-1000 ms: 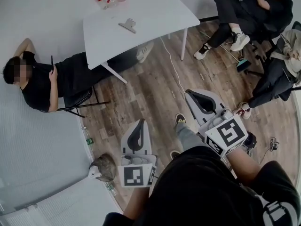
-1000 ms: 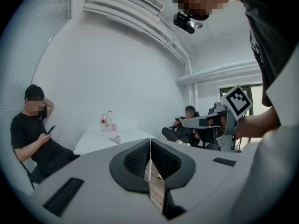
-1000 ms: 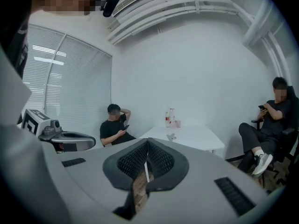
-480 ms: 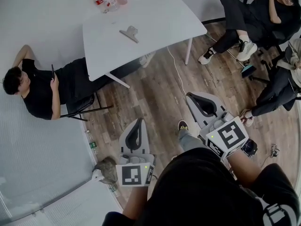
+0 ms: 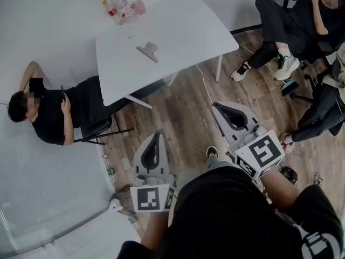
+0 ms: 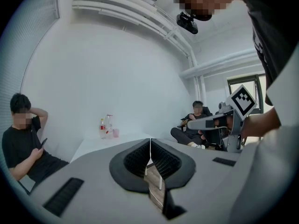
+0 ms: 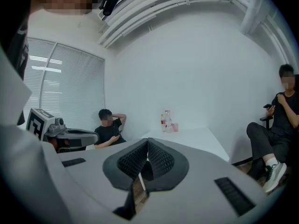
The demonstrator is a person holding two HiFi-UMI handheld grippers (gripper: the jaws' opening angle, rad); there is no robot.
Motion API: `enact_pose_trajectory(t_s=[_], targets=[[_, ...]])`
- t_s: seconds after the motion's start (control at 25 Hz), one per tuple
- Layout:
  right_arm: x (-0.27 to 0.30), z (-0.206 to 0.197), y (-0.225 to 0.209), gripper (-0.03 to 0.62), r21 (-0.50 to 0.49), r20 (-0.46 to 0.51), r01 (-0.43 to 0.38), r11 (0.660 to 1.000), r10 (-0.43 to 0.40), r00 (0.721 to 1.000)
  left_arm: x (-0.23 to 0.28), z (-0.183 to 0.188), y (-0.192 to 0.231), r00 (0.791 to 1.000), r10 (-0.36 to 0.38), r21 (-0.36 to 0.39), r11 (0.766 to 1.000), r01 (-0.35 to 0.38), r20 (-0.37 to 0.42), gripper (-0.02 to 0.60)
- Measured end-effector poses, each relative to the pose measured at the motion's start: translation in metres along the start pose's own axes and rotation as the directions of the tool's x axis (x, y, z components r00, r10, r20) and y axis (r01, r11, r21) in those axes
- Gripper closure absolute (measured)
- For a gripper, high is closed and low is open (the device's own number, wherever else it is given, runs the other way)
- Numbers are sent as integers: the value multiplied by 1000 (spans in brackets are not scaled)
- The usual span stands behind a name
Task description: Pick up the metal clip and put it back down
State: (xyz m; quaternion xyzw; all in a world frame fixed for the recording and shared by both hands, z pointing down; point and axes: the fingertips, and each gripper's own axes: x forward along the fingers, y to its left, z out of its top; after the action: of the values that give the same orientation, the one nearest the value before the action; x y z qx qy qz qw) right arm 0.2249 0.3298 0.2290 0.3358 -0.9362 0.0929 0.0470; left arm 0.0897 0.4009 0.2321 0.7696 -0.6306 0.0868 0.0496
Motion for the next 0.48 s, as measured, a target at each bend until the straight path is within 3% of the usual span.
enact_pose_trajectory(t_s=[0.48], targets=[[2, 0, -25, 577, 17, 15, 2, 1000, -2, 1000, 21, 5, -11, 1000, -9, 14, 1000, 9, -22, 558]])
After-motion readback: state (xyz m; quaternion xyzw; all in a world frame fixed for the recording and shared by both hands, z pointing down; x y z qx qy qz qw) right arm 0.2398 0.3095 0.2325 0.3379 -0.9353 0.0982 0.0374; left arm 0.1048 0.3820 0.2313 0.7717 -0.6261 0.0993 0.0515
